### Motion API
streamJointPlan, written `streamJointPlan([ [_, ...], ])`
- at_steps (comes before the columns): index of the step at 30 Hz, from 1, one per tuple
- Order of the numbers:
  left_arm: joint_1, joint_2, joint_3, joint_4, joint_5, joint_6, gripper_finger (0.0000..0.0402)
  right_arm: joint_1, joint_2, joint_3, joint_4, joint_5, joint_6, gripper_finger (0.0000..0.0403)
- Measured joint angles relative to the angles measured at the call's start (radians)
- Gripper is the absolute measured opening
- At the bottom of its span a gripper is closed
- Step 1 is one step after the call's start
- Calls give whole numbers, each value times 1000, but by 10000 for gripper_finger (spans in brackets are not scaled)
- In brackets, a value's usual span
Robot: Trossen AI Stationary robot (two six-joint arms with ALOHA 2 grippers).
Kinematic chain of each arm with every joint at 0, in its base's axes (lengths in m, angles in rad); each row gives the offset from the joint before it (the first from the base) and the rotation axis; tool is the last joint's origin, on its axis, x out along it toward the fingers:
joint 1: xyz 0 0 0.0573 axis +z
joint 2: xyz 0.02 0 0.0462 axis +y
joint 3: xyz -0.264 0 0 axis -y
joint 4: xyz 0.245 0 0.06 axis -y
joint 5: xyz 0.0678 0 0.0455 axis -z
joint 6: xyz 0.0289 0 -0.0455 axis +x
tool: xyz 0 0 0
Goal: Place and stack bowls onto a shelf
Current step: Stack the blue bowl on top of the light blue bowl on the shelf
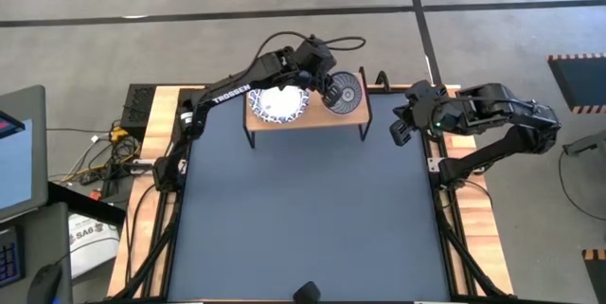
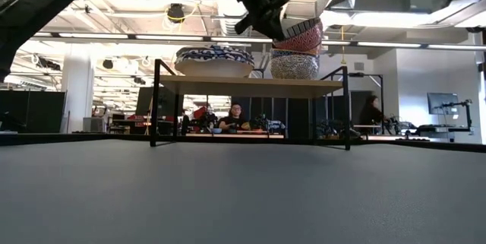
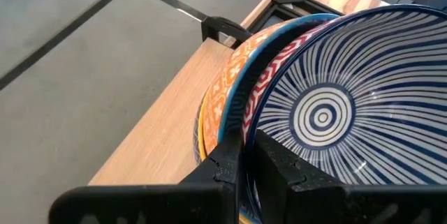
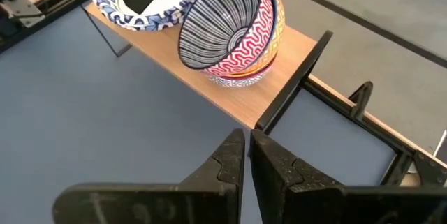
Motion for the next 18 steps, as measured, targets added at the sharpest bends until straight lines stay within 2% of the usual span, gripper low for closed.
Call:
streamJointPlan([
  [11,18,-21,10,9,-62,14,26,-39,9,-11,15,3,-18,53],
  [15,22,-24,10,9,-72,31,27,-114,11,-61,147,-1,-117,53],
  [18,27,-25,10,13,-70,31,27,-200,11,-99,280,-75,-218,53],
])
